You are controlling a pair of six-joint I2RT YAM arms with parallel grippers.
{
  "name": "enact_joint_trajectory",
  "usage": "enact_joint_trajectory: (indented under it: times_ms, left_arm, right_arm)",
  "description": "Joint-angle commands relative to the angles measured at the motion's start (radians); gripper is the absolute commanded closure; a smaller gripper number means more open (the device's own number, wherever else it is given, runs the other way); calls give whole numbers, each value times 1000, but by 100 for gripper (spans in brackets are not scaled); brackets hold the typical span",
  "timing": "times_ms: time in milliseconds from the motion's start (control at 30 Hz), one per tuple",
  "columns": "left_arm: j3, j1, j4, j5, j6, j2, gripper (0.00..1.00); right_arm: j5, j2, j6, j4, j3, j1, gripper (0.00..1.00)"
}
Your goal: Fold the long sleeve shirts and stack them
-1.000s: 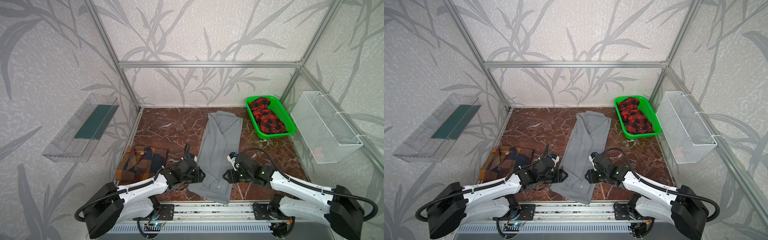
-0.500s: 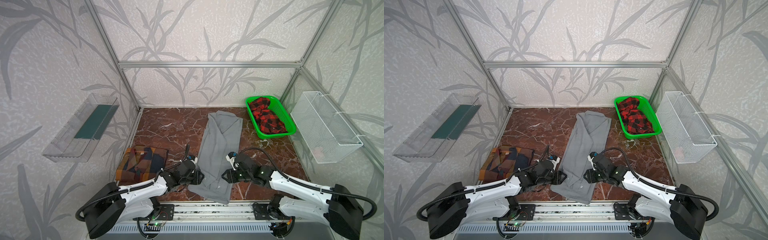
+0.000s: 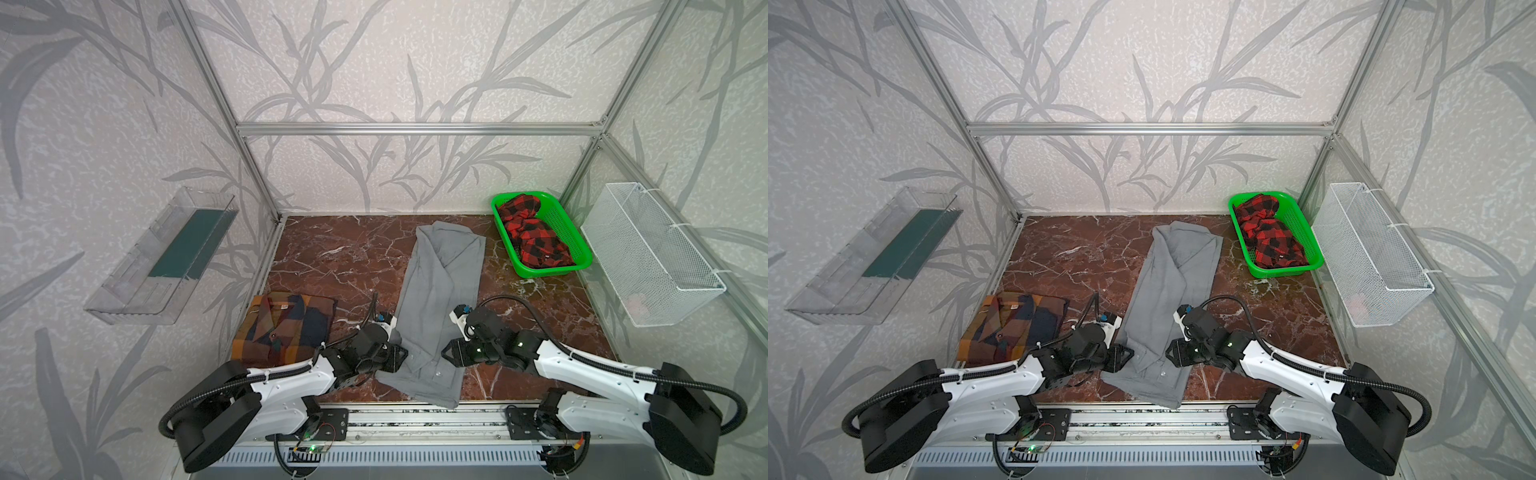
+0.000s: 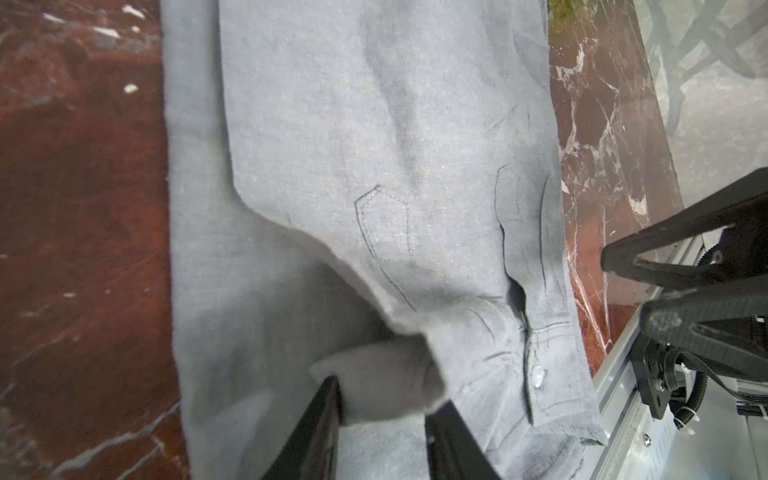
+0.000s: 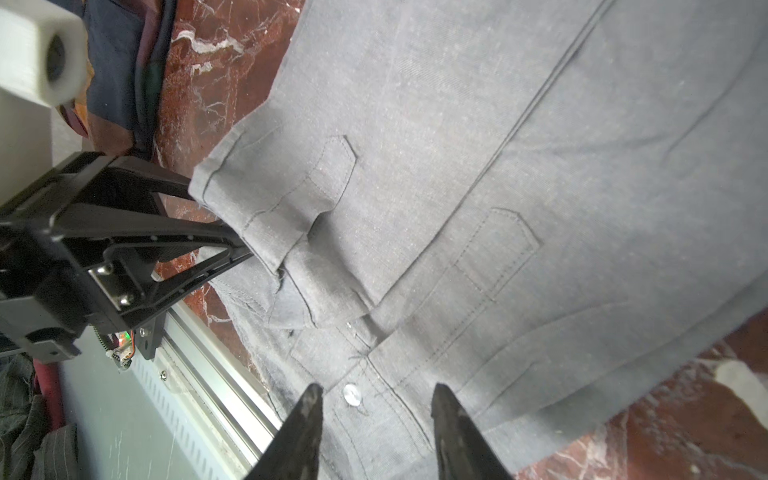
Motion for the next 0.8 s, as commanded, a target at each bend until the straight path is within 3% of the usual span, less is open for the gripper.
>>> enact_joint_trajectory:
  times_ms: [0, 67, 167, 233, 567, 767]
  left_arm:
    - [-2, -2, 55, 14, 27, 5, 68]
    - [-3, -1, 63, 16, 31, 3, 79]
    - [-2, -1, 63, 19, 34, -8, 84]
    - [-2, -1, 54, 25, 29, -18, 100]
    - [-15, -3, -48, 51, -37, -159, 100]
    - [-28, -13, -173, 80, -176, -288, 100]
  right_arm:
    - [-13, 7, -14, 18, 23, 7, 56]
    - [-13, 7, -13, 19, 22, 12, 56]
    - [-9, 7, -12, 20, 19, 15, 56]
    - [-10, 9, -9, 24, 17, 17, 56]
    - [-9, 47, 5, 54, 35, 51, 56]
    - [15, 48, 3, 34, 52, 62, 57]
